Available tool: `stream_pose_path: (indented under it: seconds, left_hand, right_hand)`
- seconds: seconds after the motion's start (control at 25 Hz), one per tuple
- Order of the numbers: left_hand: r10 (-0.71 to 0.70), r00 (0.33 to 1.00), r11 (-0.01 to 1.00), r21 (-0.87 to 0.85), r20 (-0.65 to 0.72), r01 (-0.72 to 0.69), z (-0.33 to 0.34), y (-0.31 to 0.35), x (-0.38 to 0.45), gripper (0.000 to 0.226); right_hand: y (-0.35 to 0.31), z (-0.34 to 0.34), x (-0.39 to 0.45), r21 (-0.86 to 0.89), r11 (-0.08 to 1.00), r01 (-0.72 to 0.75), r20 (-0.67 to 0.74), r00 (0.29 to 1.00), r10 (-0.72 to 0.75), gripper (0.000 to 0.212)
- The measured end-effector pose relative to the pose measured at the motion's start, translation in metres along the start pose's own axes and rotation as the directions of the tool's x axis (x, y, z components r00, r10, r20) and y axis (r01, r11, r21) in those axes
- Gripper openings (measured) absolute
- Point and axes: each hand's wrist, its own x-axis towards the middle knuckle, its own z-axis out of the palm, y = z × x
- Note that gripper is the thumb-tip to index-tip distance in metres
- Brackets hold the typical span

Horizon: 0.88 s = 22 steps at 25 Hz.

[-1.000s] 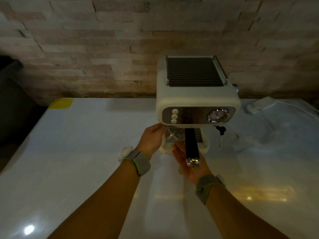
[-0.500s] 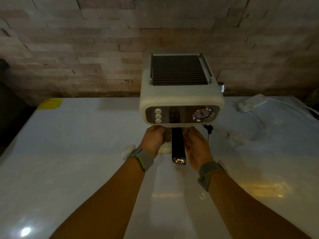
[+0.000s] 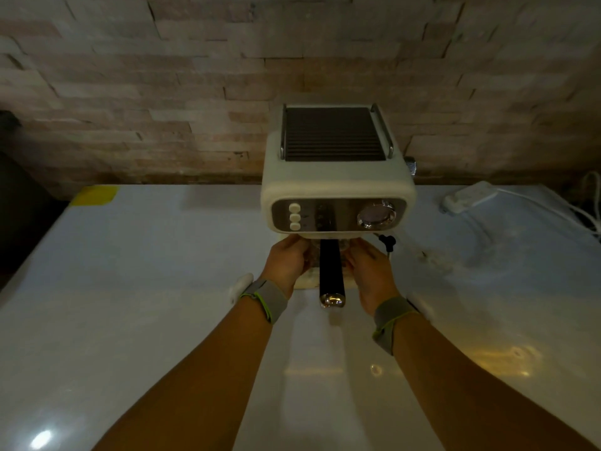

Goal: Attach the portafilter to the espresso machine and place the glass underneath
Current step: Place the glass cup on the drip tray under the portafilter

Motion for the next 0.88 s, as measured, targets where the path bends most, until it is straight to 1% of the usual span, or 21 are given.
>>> stream_pose_path:
  seconds: [0.12, 0.24, 0.36, 0.44, 0.52, 0.6, 0.68, 0.72, 0.76, 0.8, 0.84, 0.88]
  left_hand:
    - [0.003, 1.000, 1.000, -0.026, 0.020, -0.002, -0.012, 0.002, -0.013, 0.019]
    - [0.056, 0.998, 0.993, -0.108, 0.039, -0.052, -0.034, 0.011, -0.036, 0.020]
    - [0.147, 0.988, 0.982, -0.126, 0.037, -0.142, -0.053, 0.032, -0.055, 0.019]
    - [0.230, 0.972, 0.971, -0.071, 0.047, -0.226, -0.060, 0.050, -0.064, 0.021]
    - [0.315, 0.949, 0.949, -0.012, 0.031, -0.314, -0.064, 0.066, -0.069, 0.027]
    - [0.413, 0.910, 0.909, 0.049, 0.031, -0.414, -0.066, 0.082, -0.071, 0.031]
    - [0.529, 0.842, 0.830, 0.139, 0.110, -0.540, -0.064, 0.096, -0.072, 0.029]
    - [0.560, 0.815, 0.787, 0.210, 0.151, -0.580, -0.061, 0.102, -0.072, 0.029]
    - [0.582, 0.792, 0.727, 0.318, 0.183, -0.608, -0.058, 0.105, -0.069, 0.032]
    - [0.610, 0.760, 0.631, 0.442, 0.224, -0.637, -0.055, 0.108, -0.066, 0.036]
    - [0.633, 0.719, 0.513, 0.541, 0.286, -0.666, -0.051, 0.109, -0.064, 0.041]
    - [0.643, 0.679, 0.401, 0.599, 0.354, -0.693, -0.047, 0.109, -0.062, 0.045]
  right_hand:
    - [0.001, -0.009, -0.015, 0.007, 1.000, 0.023, 0.008, 1.000, -0.023, 0.029]
    - [-0.002, -0.024, -0.045, 0.010, 0.998, 0.067, 0.010, 0.998, -0.067, 0.022]
    - [-0.021, -0.038, -0.072, -0.018, 0.984, 0.180, 0.018, 0.984, -0.179, 0.022]
    - [-0.043, -0.047, -0.087, -0.036, 0.945, 0.324, -0.001, 0.946, -0.324, 0.022]
    - [-0.072, -0.054, -0.101, -0.073, 0.877, 0.474, -0.006, 0.880, -0.476, 0.025]
    - [-0.098, -0.058, -0.104, -0.122, 0.814, 0.568, -0.005, 0.820, -0.573, 0.024]
    - [-0.123, -0.056, -0.102, -0.183, 0.760, 0.624, 0.042, 0.777, -0.628, 0.022]
    - [-0.132, -0.053, -0.097, -0.206, 0.746, 0.634, 0.071, 0.770, -0.634, 0.025]
    - [-0.139, -0.050, -0.092, -0.237, 0.733, 0.638, 0.093, 0.766, -0.636, 0.028]
    - [-0.144, -0.046, -0.087, -0.290, 0.710, 0.641, 0.116, 0.760, -0.639, 0.031]
    - [-0.146, -0.042, -0.081, -0.352, 0.677, 0.646, 0.147, 0.753, -0.642, 0.033]
    - [-0.146, -0.039, -0.075, -0.409, 0.639, 0.651, 0.187, 0.745, -0.640, 0.034]
